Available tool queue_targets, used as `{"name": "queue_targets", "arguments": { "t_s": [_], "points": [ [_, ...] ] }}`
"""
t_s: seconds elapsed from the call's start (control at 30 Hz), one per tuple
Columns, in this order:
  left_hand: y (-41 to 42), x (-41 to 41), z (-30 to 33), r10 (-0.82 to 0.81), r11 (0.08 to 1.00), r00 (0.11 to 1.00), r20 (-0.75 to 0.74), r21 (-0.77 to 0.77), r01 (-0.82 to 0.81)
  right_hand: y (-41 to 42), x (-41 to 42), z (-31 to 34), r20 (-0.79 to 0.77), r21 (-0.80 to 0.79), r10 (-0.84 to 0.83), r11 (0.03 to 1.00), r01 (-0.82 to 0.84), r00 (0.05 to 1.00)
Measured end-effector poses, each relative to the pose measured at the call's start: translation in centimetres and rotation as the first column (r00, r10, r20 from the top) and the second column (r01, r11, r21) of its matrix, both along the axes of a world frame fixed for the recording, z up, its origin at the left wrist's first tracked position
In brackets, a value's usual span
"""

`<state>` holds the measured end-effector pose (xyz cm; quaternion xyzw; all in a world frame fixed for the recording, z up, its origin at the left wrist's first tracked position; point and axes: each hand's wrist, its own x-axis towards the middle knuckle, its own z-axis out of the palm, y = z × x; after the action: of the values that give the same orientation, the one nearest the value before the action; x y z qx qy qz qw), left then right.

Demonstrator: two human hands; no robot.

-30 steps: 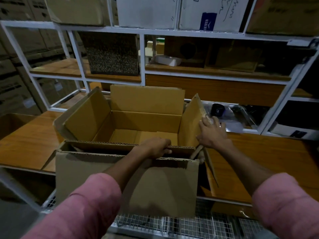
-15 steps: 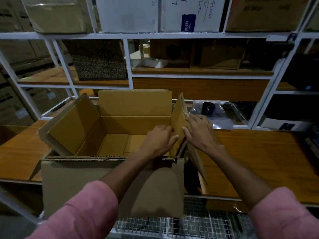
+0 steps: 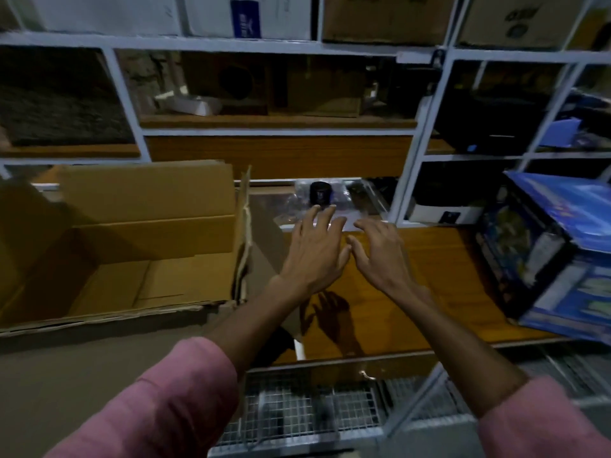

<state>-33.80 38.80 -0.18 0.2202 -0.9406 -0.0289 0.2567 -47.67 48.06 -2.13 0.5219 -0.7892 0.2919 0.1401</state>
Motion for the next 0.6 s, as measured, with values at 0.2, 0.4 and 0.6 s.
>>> {"name": "queue_targets", "arguments": {
  "t_s": [0.2,0.4,0.6],
  "points": [
    [3.3,-5.4,-1.0,-0.101,0.995,0.988,0.118,-0.012,0.103,6.0,-5.1,-0.8,0.075,-0.004,-0.154,0.988,0.155,0.985],
    [5.0,-9.4,-1.2,-0.228,0.973,0.959,0.167,0.015,0.229,10.7,-7.6,-2.2,0.127,0.012,-0.296,0.955,0.297,0.947],
    [7.4,-12.7,-2.3,-0.328,0.945,0.924,0.196,0.063,0.321,15.3,-9.9,-2.3,0.144,0.055,-0.443,0.896,0.44,0.885]
  ]
}}
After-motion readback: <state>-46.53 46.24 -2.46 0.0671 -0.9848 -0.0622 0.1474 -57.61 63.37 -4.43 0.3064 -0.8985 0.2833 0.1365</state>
